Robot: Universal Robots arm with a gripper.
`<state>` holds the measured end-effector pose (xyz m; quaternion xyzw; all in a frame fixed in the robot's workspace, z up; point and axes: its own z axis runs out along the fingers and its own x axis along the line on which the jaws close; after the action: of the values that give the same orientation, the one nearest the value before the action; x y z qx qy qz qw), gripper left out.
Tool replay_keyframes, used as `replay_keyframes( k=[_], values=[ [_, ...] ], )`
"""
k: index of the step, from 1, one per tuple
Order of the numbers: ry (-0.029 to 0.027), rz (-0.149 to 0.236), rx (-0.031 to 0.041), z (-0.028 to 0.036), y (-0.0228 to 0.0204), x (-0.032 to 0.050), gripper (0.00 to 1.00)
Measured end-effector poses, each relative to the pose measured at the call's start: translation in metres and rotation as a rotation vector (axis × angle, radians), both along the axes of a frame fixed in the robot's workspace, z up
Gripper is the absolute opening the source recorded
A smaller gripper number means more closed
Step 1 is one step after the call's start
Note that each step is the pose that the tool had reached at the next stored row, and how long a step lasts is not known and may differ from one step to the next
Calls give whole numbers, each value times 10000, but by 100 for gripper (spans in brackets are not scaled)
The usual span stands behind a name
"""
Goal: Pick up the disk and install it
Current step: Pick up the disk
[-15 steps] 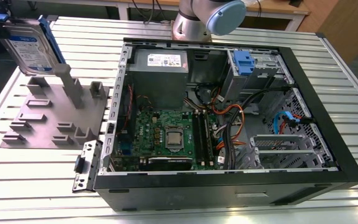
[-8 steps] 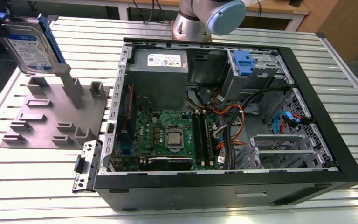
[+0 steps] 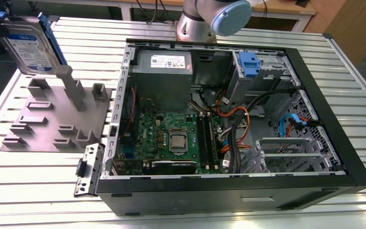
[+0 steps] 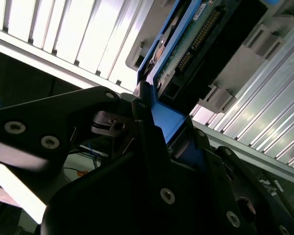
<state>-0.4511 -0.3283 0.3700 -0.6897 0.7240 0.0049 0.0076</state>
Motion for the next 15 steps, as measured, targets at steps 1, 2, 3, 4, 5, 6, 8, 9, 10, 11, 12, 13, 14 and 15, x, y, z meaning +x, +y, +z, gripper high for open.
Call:
replay_keyframes(
  k=[1,2,3,4,5,6,8,9,10,11,12,13,14,15],
  values=[
    [-1,0,0,4,0,0,36],
    [0,0,0,9,0,0,36],
    [-1,0,1,14,0,0,36],
    [-1,0,0,19,0,0,36],
    [0,0,0,25,0,0,36],
    [-1,0,0,32,0,0,36],
    [-2,0,1,44,0,0,36],
    [0,0,0,52,0,0,36],
    [0,0,0,59,0,0,36],
    [-1,0,0,67,0,0,36],
    [-1,0,0,74,0,0,36],
    [-1,1,1,80,0,0,36],
    [0,1,0,88,0,0,36],
    [0,0,0,94,0,0,36]
  ],
)
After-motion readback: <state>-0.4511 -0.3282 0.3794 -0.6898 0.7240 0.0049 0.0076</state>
